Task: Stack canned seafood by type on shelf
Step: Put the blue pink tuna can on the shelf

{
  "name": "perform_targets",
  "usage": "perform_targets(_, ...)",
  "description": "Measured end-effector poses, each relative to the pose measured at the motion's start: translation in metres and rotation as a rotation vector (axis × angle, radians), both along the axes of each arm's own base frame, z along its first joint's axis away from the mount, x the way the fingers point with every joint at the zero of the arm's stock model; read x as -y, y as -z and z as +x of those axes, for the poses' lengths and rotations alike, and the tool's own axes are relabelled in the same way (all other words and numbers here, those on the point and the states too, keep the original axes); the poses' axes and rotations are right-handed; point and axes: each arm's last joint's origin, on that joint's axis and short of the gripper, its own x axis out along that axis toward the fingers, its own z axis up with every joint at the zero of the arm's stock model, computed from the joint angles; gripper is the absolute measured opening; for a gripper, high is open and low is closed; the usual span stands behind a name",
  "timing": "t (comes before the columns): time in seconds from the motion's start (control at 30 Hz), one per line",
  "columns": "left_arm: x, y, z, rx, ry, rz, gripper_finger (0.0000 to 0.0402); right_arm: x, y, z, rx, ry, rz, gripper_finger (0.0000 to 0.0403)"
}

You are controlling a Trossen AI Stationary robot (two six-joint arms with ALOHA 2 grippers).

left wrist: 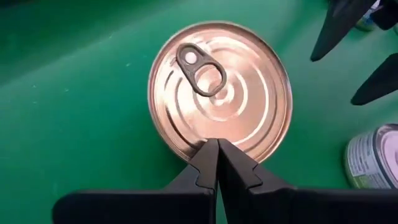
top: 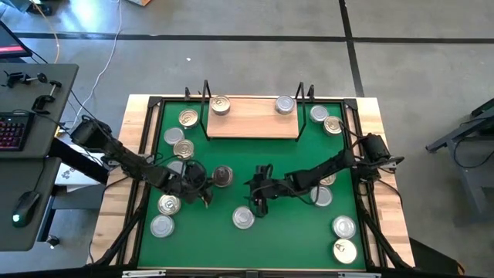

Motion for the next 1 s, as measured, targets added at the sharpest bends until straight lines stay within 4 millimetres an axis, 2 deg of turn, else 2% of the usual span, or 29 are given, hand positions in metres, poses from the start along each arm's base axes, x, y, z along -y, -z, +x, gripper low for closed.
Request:
perform_targets(0.1,-0.001,0.003,-0.002,-0.033,0.014,-0.002,0.0000,-0.001,-0.003,0.002,0.019,-0.057,-0.070,0.0227)
perform_targets(0.3,0.000,0.002,-0.002,-0.032,0.019,0.003,0.0000,0.005,-0.010,0.009,0.019,-0.203,-0.338,0.0227)
perform_targets(0.47,0.000,0.002,-0.001,-0.026,0.018,0.004,0.0000,0.018,-0.022,0.022,0.007,-0.259,-0.415,0.0227)
perform_targets(0.6,0.000,0.001,-0.002,-0.036,0.040,-0.025,0.0000,0.043,-0.034,0.037,-0.021,-0.220,-0.293,0.0227)
perform_targets(0.7,0.000,-0.001,-0.004,-0.043,0.036,-0.048,0.0000,0.063,-0.034,0.046,-0.044,-0.189,-0.163,0.0227)
perform_targets(0.83,-0.004,-0.002,-0.010,-0.073,-0.019,-0.051,0.0000,0.081,-0.024,0.055,-0.063,-0.160,-0.029,0.0227)
perform_targets(1.0,-0.016,-0.003,-0.008,-0.046,-0.135,0.017,0.0000,0.085,-0.008,0.067,-0.084,-0.208,0.064,0.0227)
